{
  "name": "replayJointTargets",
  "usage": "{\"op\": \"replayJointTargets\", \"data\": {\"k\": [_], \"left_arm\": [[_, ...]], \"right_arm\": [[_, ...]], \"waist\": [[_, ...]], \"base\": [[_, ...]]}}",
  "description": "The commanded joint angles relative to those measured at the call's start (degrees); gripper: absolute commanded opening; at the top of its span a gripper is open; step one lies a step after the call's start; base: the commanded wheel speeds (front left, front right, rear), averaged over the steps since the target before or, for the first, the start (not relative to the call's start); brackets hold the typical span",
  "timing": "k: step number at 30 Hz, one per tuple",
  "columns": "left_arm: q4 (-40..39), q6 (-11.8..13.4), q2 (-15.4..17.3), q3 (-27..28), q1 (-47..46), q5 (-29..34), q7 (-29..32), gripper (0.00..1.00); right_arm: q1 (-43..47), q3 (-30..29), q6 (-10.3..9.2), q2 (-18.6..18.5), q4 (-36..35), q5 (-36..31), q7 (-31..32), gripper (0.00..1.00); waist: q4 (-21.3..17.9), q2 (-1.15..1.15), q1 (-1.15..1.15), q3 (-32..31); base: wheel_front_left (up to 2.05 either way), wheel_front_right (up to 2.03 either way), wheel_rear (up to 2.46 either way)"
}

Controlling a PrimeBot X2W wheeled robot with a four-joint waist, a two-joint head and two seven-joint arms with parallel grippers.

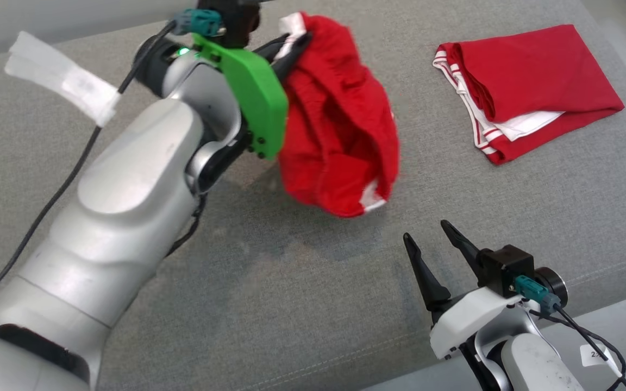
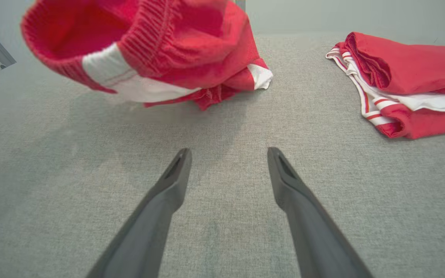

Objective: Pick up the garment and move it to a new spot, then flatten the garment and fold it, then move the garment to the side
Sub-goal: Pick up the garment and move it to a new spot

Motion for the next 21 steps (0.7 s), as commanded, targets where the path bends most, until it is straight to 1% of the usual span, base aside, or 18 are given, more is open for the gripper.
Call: {"op": "replayJointTargets", "data": {"k": [1, 3, 4, 8, 10, 12, 13, 14, 15, 16, 19, 21], "left_arm": [[1.3, 0.1, 1.4, -0.2, 1.2, 0.7, -0.1, 0.0], [4.5, 0.8, 3.4, -0.7, 2.0, 2.0, -0.8, 0.0], [6.2, 1.5, 4.5, -1.1, 2.3, 3.0, -1.1, 0.0], [12.1, 3.4, 6.8, -1.8, 4.0, 4.5, -2.2, 0.0], [15.2, 5.4, 7.9, -1.9, 4.2, 5.6, -3.1, 0.0], [17.7, 7.1, 7.9, -1.4, 4.6, 5.7, -4.5, 0.0], [18.8, 8.0, 8.0, -1.4, 4.7, 6.1, -5.2, 0.36], [19.7, 8.7, 7.9, -1.3, 4.8, 6.3, -6.4, 0.82], [20.6, 9.2, 7.8, -0.9, 4.8, 6.0, -7.6, 1.0], [21.6, 9.7, 7.7, -0.5, 5.1, 5.6, -8.5, 1.0], [23.7, 9.8, 6.9, 0.6, 6.1, 4.5, -10.5, 1.0], [24.8, 9.5, 6.5, 1.4, 6.5, 3.5, -11.8, 1.0]], "right_arm": [[-0.9, -0.2, -0.01, 0.0, 0.2, 0.3, -0.5, 1.0], [-1.0, -0.2, -0.01, 0.0, 0.4, 0.2, -0.5, 1.0], [-1.1, -0.2, -0.01, 0.0, 0.5, 0.0, -0.5, 1.0], [-1.3, 0.1, -0.01, 0.0, 0.7, -0.3, -0.4, 1.0], [-1.2, 0.4, -0.01, 0.0, 0.5, -0.5, -0.2, 1.0], [-1.2, 0.5, -0.01, 0.0, 0.5, -0.7, 0.0, 1.0], [-1.2, 0.6, -0.01, 0.0, 0.6, -0.7, 0.0, 1.0], [-1.2, 0.7, -0.01, 0.0, 0.6, -0.8, 0.1, 1.0], [-1.2, 0.8, -0.01, 0.0, 0.7, -0.8, 0.2, 1.0], [-1.1, 0.8, -0.01, 0.0, 0.8, -0.9, 0.2, 1.0], [-0.7, 0.8, -0.01, 0.0, 1.0, -0.9, 0.4, 1.0], [-0.4, 0.8, -0.01, 0.0, 1.1, -1.0, 0.5, 1.0]], "waist": [[0.1, 0.0, 0.0, 0.7], [0.2, 0.0, 0.0, 1.0], [0.3, 0.0, 0.0, 1.1], [0.6, 0.0, 0.0, 1.3], [0.8, 0.0, 0.0, 1.2], [1.0, 0.0, 0.0, 1.0], [1.1, 0.0, 0.0, 0.8], [1.2, 0.0, 0.0, 0.6], [1.3, 0.0, 0.0, 0.4], [1.4, 0.0, 0.0, 0.1], [1.9, 0.0, 0.0, -0.9], [2.1, 0.0, 0.0, -1.7]], "base": [[0.0, 0.0, 0.0], [0.0, 0.0, 0.0], [0.0, 0.0, 0.0], [0.0, 0.0, 0.0], [0.0, 0.0, 0.0], [0.0, 0.0, 0.0], [0.0, 0.0, 0.0], [0.0, 0.0, 0.0], [0.0, 0.0, 0.0], [0.0, 0.0, 0.0], [0.0, 0.0, 0.0], [0.0, 0.0, 0.0]]}}
